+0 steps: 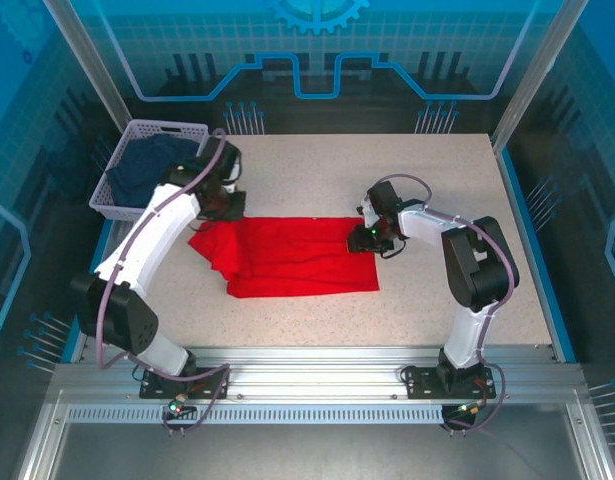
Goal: Fold the inside-out t-shirt
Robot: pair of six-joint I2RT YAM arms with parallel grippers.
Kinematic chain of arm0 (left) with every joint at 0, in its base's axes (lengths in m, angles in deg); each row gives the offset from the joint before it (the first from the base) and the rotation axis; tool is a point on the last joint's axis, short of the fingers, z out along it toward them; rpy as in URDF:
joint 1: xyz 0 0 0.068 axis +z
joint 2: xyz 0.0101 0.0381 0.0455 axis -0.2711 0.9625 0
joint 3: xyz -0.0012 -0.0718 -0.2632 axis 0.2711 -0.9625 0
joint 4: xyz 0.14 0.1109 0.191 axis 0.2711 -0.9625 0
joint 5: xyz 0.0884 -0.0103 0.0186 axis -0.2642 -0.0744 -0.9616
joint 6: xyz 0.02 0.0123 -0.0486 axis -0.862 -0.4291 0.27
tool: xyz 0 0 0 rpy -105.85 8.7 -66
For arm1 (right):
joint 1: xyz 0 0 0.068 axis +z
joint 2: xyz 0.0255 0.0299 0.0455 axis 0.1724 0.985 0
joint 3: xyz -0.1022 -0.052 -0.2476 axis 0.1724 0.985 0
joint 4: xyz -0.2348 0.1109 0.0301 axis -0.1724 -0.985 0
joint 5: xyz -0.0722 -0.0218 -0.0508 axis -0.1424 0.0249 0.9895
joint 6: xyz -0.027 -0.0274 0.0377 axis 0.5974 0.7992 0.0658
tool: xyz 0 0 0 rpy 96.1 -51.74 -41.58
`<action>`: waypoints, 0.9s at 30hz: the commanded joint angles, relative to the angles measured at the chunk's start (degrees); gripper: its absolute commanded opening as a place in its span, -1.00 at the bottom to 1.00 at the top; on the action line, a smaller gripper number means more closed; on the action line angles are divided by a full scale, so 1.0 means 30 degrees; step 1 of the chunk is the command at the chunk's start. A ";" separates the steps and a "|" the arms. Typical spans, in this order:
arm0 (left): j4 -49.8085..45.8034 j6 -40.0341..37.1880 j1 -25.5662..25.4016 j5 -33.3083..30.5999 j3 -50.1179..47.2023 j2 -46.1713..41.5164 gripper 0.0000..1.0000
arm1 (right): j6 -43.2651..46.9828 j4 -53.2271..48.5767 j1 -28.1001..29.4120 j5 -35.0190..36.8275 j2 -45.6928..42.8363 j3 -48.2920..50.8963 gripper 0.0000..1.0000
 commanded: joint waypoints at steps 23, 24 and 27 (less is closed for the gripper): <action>-0.1099 0.3653 -0.5865 0.3004 0.6789 0.8065 -1.00 | -0.0529 0.0306 -0.0790 -0.1489 -0.0147 0.1262 -0.11; -0.1029 0.3752 -0.5840 0.3199 0.6858 0.8120 -1.00 | -0.0528 0.0302 -0.0777 -0.1494 -0.0117 0.1267 -0.11; -0.0649 0.4048 -0.5900 0.3638 0.6907 0.8230 -1.00 | -0.0558 0.0368 -0.0782 -0.1542 -0.0031 0.1270 -0.11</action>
